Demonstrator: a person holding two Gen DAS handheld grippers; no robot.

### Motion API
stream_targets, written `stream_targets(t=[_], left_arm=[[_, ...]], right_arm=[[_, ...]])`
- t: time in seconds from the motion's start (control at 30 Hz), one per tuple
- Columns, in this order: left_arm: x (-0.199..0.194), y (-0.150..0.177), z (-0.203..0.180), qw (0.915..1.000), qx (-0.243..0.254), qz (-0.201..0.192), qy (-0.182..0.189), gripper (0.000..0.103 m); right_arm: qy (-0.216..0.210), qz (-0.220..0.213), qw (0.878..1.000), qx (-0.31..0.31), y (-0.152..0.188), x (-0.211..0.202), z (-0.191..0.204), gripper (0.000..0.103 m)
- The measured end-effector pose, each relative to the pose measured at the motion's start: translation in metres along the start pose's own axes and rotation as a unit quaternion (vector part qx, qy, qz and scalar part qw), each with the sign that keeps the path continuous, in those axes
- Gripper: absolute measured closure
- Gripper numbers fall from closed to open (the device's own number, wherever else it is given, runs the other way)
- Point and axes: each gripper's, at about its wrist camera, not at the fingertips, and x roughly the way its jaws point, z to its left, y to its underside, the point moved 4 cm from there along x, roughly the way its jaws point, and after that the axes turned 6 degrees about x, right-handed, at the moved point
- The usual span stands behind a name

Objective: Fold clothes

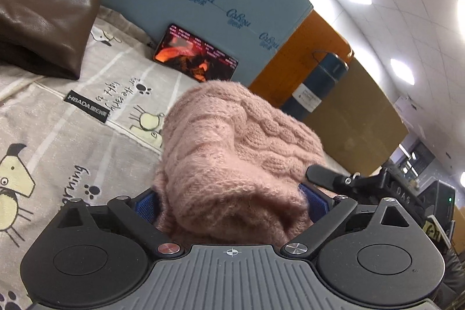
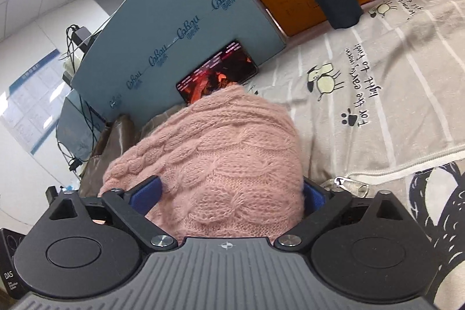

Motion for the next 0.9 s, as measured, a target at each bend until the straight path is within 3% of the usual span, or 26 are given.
stream_targets(t=[0.03,0.1,0.2,0.37,0.57,0.7,0.9], left_arm=[[0.0,0.0,0.001,1.0,0.0,-0.003,-0.004,0.02],[-0.001,0.001,0.001,0.9999,0.002,-0.008,-0.011,0.044],[-0.004,-0.001,-0.005,0.9996,0.019,-0.019,-0.004,0.058],[-0.017,-0.01,-0.024,0.9974,0.054,-0.047,0.004,0.063],[-0.016,-0.03,-0.069,0.9914,0.099,-0.071,0.047,0.063],[0.006,-0.036,-0.111,0.9828,0.147,-0.066,0.091,0.063],[0.065,-0.027,-0.19,0.9624,0.217,-0.042,0.158,0.063]], right_arm=[[0.007,-0.004,1.0,0.002,0.0,-0.001,-0.002,0.022],[0.018,-0.01,1.0,0.006,-0.001,-0.001,-0.006,0.035],[0.008,-0.019,1.0,0.004,-0.001,-0.005,-0.004,0.052],[-0.015,-0.051,0.999,-0.005,-0.008,-0.03,0.005,0.064],[-0.041,-0.098,0.994,-0.005,-0.021,-0.07,0.012,0.065],[-0.008,-0.152,0.988,0.001,-0.036,-0.108,-0.015,0.065],[0.05,-0.228,0.972,0.014,-0.058,-0.166,-0.062,0.065]])
